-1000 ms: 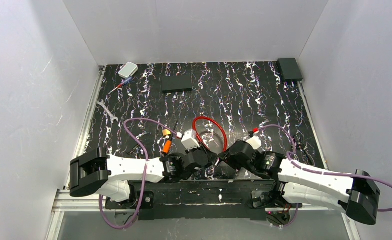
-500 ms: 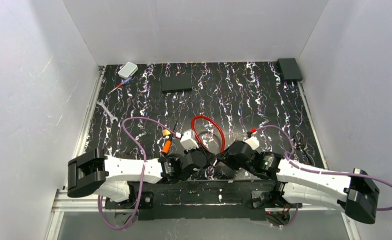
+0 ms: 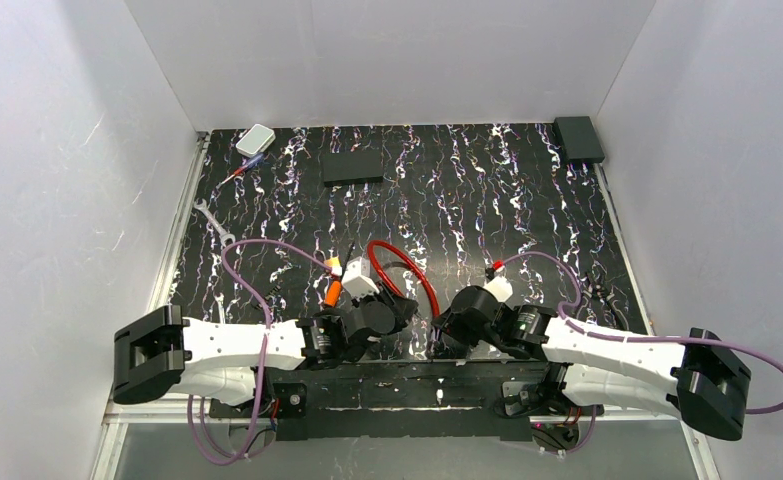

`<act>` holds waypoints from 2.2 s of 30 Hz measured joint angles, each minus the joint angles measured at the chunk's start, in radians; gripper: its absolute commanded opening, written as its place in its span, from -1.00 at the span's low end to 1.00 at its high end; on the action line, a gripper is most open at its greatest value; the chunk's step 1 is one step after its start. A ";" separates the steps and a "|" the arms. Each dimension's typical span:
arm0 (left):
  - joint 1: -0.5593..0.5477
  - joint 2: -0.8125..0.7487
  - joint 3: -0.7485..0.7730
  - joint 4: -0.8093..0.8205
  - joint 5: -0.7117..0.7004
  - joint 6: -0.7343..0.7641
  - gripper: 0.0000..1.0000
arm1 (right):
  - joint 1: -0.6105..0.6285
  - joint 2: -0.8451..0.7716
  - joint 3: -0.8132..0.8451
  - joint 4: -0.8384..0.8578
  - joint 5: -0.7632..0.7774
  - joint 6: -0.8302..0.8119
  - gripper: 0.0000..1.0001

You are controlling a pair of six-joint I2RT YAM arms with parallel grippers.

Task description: Unlock with the key

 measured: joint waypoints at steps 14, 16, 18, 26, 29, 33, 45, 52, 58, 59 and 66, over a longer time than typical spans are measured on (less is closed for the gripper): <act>0.019 -0.069 -0.042 0.004 0.034 0.076 -1.00 | 0.000 -0.033 -0.001 -0.054 0.034 -0.038 -0.97; 0.049 -0.116 -0.073 0.007 0.080 0.103 -1.00 | 0.000 -0.040 -0.001 -0.066 0.053 -0.047 -0.97; 0.092 -0.161 -0.104 0.006 0.137 0.124 -1.00 | -0.002 -0.041 0.004 -0.084 0.074 -0.058 -0.97; 0.287 -0.228 -0.189 -0.001 0.389 0.200 -1.00 | -0.040 -0.011 0.053 -0.123 0.166 -0.122 -0.97; 0.375 -0.205 -0.188 0.008 0.501 0.237 -1.00 | -0.080 0.031 0.061 -0.109 0.172 -0.155 -0.97; 0.473 -0.083 -0.153 0.012 0.662 0.262 -1.00 | -0.148 0.109 0.071 -0.077 0.156 -0.207 -0.97; 0.570 0.373 0.168 0.037 0.997 0.305 -0.97 | -0.375 0.333 0.188 -0.021 0.069 -0.421 -0.97; 0.609 0.502 0.264 0.056 1.106 0.319 -0.51 | -0.424 0.333 0.193 0.047 0.013 -0.585 -0.89; 0.622 0.521 0.272 0.025 1.130 0.379 0.43 | -0.448 0.297 0.194 0.085 -0.027 -0.678 0.48; 0.623 0.520 0.278 0.010 1.129 0.392 0.50 | -0.449 0.290 0.194 0.089 -0.034 -0.692 0.66; 0.624 0.464 0.419 -0.243 1.088 0.544 0.77 | -0.448 0.240 0.243 0.092 -0.061 -0.786 0.96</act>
